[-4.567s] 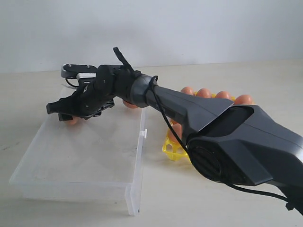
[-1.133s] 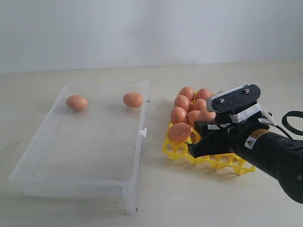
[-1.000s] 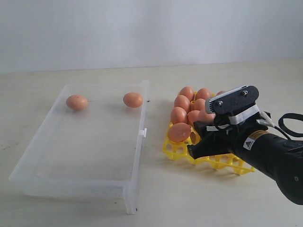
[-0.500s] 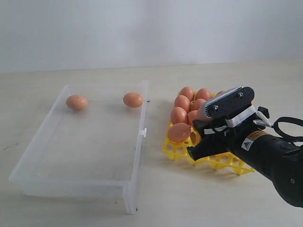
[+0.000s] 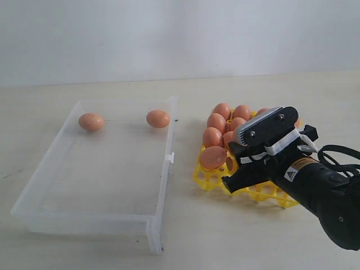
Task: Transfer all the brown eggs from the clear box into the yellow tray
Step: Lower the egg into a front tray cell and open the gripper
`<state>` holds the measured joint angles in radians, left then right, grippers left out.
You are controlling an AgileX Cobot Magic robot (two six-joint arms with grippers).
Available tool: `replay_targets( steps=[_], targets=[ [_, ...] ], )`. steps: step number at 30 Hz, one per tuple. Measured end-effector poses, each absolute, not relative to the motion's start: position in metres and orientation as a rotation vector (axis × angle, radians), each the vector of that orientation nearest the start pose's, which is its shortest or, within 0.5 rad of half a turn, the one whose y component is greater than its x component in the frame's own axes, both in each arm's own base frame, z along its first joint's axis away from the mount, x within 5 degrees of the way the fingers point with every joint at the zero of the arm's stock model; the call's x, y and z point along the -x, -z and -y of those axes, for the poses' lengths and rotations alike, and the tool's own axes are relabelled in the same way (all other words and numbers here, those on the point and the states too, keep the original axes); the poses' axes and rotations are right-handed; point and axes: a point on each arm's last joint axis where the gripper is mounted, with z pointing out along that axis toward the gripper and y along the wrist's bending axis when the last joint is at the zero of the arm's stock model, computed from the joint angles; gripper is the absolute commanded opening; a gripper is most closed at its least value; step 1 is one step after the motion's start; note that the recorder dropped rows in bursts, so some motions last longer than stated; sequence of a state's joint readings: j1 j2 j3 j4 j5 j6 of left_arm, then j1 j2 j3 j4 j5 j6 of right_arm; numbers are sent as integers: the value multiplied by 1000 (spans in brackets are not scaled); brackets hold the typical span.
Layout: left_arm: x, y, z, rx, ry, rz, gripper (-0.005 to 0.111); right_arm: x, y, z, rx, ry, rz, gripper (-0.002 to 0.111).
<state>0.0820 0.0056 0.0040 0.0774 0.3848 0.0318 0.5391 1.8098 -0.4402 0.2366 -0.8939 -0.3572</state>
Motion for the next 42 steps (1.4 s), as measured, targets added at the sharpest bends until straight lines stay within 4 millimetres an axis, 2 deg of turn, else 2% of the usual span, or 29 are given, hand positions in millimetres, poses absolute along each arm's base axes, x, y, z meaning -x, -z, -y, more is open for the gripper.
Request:
replay_targets(
  steps=[7,19,28,30,33,38,42],
  targets=[
    [-52,-177,-7,0,-155,-1880,0,-247,-105,-129,628,-26,-1916,0],
    [-52,-177,-7,-2,-156,-1880,0,-261,-98,-142,690,-50,-1906,0],
    [-52,-177,-7,-2,-156,-1880,0,-260,-92,-142,718,-51,-1930,1],
    [-52,-177,-7,-2,-156,-1880,0,-260,-92,-142,719,-51,-1930,6],
    [-52,-177,-7,-2,-156,-1880,0,-260,-92,-142,719,-51,-1930,21],
    [-52,-177,-7,-2,-156,-1880,0,-260,-92,-142,714,-49,-1932,52],
    [-52,-177,-7,-2,-156,-1880,0,-261,-92,-140,674,-47,-1947,60]
  ],
)
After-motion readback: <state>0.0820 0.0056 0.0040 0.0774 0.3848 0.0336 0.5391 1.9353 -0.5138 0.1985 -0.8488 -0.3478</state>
